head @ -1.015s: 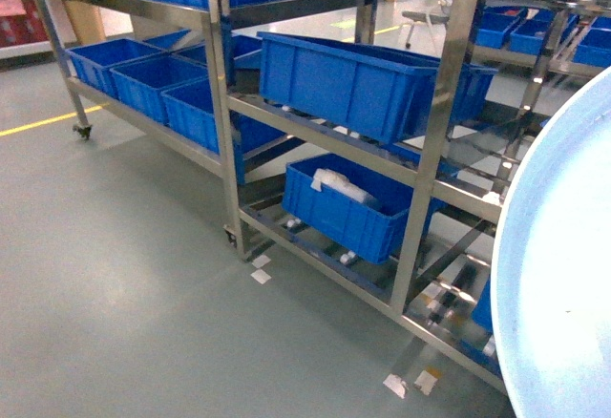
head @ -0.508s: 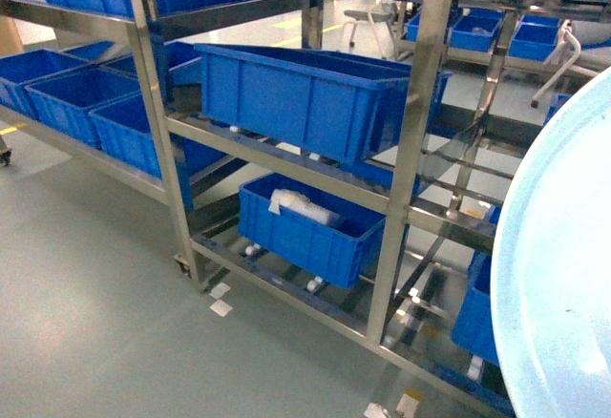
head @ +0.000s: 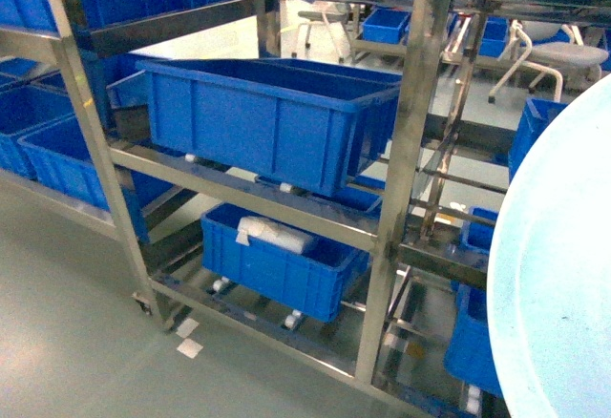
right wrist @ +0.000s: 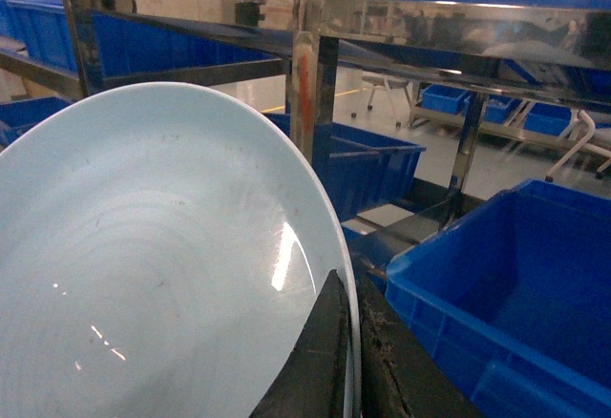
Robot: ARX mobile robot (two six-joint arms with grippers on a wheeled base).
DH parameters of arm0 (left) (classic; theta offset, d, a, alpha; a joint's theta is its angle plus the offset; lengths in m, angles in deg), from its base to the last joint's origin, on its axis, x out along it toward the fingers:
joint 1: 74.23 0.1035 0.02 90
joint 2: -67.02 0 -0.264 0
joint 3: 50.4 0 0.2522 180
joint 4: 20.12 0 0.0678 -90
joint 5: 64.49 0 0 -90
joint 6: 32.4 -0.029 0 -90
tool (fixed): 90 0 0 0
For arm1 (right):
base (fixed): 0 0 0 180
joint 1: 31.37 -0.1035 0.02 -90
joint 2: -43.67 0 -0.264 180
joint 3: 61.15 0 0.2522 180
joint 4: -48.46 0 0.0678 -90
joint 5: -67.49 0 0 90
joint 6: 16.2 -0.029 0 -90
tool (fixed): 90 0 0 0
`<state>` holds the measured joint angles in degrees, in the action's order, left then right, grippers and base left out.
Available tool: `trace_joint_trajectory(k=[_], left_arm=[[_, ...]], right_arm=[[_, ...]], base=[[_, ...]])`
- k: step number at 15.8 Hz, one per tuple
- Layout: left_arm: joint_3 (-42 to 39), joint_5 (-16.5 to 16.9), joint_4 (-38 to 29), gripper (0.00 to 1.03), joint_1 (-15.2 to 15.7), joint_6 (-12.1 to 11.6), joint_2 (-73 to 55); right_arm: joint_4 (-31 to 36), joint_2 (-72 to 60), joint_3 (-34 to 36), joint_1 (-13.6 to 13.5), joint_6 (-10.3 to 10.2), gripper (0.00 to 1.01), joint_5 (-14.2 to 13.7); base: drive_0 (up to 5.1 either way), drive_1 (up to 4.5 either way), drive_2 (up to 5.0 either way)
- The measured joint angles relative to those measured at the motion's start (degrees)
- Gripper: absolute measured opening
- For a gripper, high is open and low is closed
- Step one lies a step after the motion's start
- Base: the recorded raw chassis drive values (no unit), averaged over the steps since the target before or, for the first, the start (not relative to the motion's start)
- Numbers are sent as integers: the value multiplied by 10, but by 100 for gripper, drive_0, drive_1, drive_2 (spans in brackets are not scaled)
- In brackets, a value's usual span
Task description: Place blue tray on left shelf second layer neatly
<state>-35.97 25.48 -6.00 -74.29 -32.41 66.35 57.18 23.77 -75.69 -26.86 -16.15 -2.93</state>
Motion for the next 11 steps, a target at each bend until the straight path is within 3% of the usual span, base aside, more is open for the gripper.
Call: trace_joint_trajectory(k=[11], left_arm=[[0,-1,-1,98,0,0,0]], right_arm=[[2,1,0,0,0,2,1]], base=[[-138,-138,-138]])
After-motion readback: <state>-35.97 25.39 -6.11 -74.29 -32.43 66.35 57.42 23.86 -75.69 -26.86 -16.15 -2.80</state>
